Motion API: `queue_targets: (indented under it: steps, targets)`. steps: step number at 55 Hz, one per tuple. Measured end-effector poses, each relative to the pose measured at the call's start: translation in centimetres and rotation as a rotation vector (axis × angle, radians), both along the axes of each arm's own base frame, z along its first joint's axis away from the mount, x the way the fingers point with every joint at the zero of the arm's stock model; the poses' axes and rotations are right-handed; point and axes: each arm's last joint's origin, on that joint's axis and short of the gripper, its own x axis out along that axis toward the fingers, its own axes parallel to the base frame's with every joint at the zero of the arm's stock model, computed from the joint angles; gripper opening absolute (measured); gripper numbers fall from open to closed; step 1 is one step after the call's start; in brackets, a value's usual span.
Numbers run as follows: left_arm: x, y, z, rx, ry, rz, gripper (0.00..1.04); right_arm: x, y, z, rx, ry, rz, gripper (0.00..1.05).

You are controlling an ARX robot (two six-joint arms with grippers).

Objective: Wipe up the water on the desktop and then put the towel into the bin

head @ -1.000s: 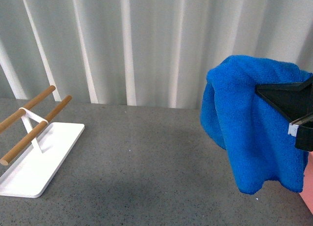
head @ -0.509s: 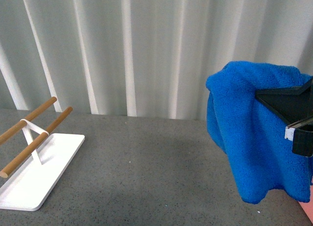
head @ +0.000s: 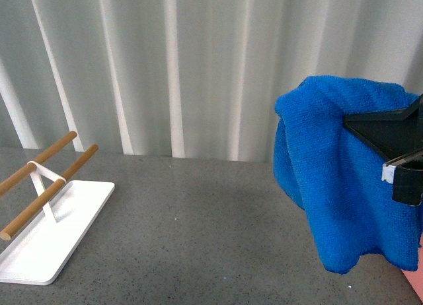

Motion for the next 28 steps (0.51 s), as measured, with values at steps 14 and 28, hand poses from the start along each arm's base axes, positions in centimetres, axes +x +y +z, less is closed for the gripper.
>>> queue_targets:
  steps: [14, 28]
  targets:
    - [-0.5, 0.0, 0.2, 0.0, -0.027, 0.001, 0.04, 0.2, -0.4, 0.2, -0.003, -0.004, -0.017, 0.03]
    - [-1.8, 0.0, -0.2, 0.0, -0.011, 0.001, 0.04, 0.2, -0.5, 0.2, -0.004, -0.004, -0.024, 0.03]
